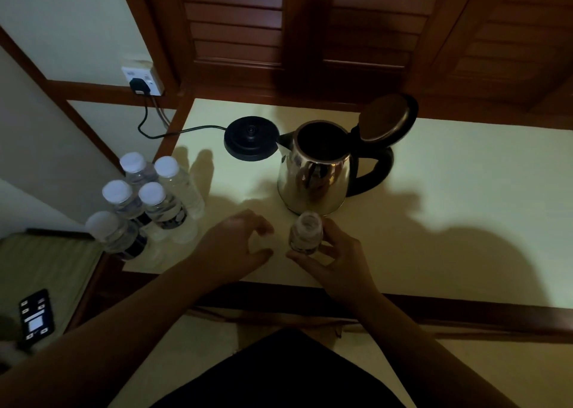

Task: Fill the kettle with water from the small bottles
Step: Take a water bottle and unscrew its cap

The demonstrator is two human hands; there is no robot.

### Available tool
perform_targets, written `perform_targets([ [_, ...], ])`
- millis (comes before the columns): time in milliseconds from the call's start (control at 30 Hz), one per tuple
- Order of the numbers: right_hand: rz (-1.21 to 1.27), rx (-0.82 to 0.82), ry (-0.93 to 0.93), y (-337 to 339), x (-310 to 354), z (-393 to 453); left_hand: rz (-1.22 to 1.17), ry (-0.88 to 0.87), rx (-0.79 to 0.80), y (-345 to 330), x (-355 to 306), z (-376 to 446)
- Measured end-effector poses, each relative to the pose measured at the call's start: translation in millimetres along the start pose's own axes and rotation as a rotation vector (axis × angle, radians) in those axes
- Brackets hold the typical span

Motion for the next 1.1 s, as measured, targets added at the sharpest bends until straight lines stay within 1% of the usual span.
perform_targets([
  [33, -0.003, 0.002, 0.006, -0.3, 0.8, -0.4, 0.001, 0.038, 0.055, -8.6, 5.1, -1.4],
  [100, -0.002, 0.005, 0.011, -0.9, 0.4, -0.9, 0.008, 0.05, 0.13, -21.5, 8.6, -0.9],
  [167, 0.0, 0.003, 0.006, -1.2, -0.4, -1.2, 0.001, 0.039, 0.149, -26.5, 8.8, 0.0],
  [300, 0.009, 0.015, -0.005, -2.2, 0.6, -2.4, -0.036, -0.008, 0.109, -25.3, 5.6, 1.3],
  [400, 0.049, 0.029, 0.005, 0.2, 6.0, -5.4, -0.245, -0.06, 0.022, -16.3, -9.1, 1.1],
  [467, 0.094, -0.016, 0.012, 8.5, 6.3, -6.4, -0.373, -0.066, -0.034, -10.7, -18.2, 1.3],
  [533, 0.118, -0.119, -0.006, 23.2, 2.5, -3.2, -0.519, -0.021, -0.041, -11.0, -24.1, 2.4],
  [633, 0.037, -0.234, -0.004, 38.6, 2.2, 8.1, -0.67, 0.023, -0.016, -17.3, -30.0, 6.1],
  [733, -0.029, -0.298, 0.076, 42.7, 4.4, 18.9, -0.708, 0.04, 0.007, -22.5, -33.1, 8.6],
  [800, -0.062, -0.344, 0.095, 42.6, -2.0, 25.2, -0.726, 0.046, 0.013, -23.5, -35.8, 8.6],
  [967, -0.066, -0.391, 0.061, 32.4, -14.9, 37.3, -0.728, 0.015, -0.034, -9.3, -41.5, 9.3],
  [1100, -0.015, -0.445, 0.027, 29.8, -19.7, 42.7, -0.838, 0.007, -0.084, 17.1, -46.5, 13.2],
])
Point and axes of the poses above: each hand's wrist, its own z-axis towards the middle knuckle, its own y-axis out of the back of the hand, x = y × z, the point moved 9 cm from there along z, towards the middle knuckle, and after that the axes turned 7 degrees about -x, right-handed, at the moved point
